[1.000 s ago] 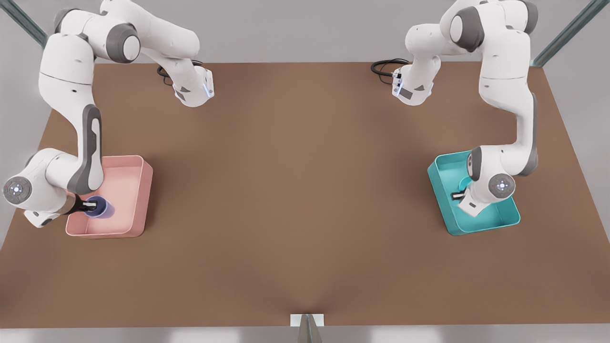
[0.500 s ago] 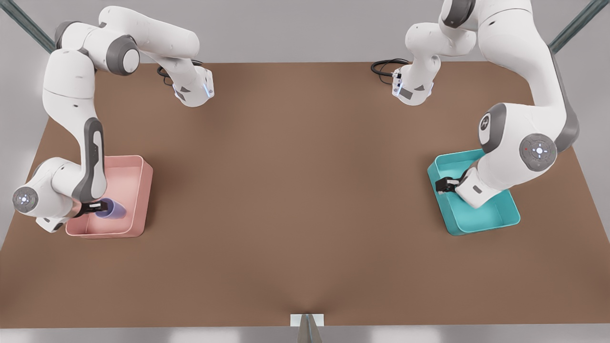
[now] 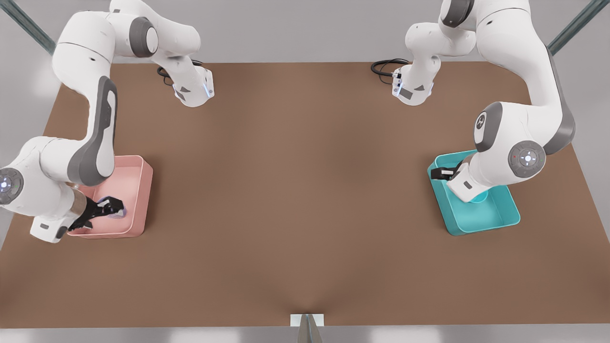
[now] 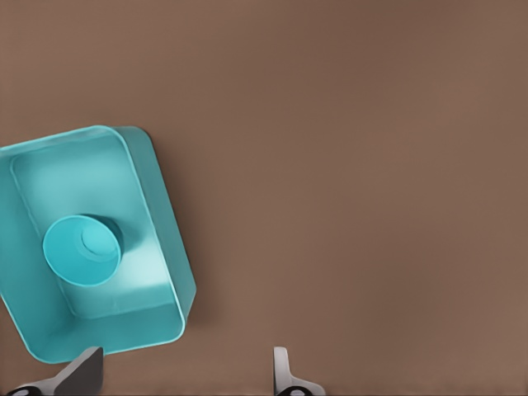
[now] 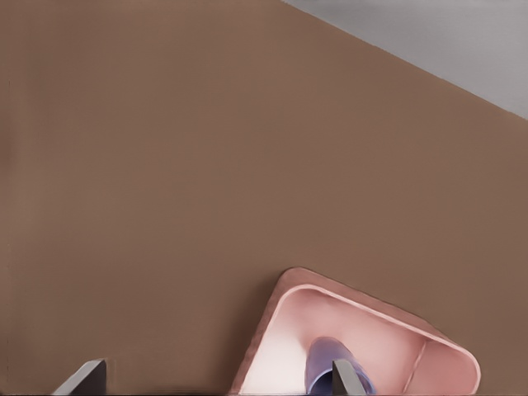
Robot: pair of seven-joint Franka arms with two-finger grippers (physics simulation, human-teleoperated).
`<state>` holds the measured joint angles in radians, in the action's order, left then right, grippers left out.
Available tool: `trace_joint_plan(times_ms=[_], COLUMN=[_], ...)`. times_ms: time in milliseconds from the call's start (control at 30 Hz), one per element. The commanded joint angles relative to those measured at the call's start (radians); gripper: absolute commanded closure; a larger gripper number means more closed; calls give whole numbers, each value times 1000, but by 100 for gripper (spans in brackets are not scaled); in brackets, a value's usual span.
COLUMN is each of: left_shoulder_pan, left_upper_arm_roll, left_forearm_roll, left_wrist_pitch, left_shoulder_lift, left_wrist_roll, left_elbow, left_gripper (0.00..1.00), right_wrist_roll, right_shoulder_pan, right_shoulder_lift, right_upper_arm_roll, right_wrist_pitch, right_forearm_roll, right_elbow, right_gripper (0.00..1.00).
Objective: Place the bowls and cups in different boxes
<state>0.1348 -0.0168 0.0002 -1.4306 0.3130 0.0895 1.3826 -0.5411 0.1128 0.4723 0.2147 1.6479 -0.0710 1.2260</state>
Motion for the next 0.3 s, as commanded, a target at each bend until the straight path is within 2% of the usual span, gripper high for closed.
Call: trace_joint_plan(times_ms=[0,67,167,267], left_shoulder_pan=[-1,-1,0,0], left_upper_arm_roll=[0,0,0,0], left_forearm_roll=[0,0,0,0], left_wrist_pitch=[15,15,13,15], left_shoulder_lift=[-2,0,3,3], left_wrist_roll=[1,1,1,1], left_elbow=[0,0,1,1], left_gripper=[0,0,0,0], right_wrist_roll=[457,501,512,524], right_shoulder_pan=[30,-24,-93,-101], right_shoulder_lift=[-38,-193,-336,-353], right_upper_arm_roll=[-14,-153,-189,-187], right_wrist_pitch=[-312,-313,-266,-232], right_forearm_roll=[55,201,171,146], right_elbow=[-31,46,204,236], right_gripper=[0,0,0,0])
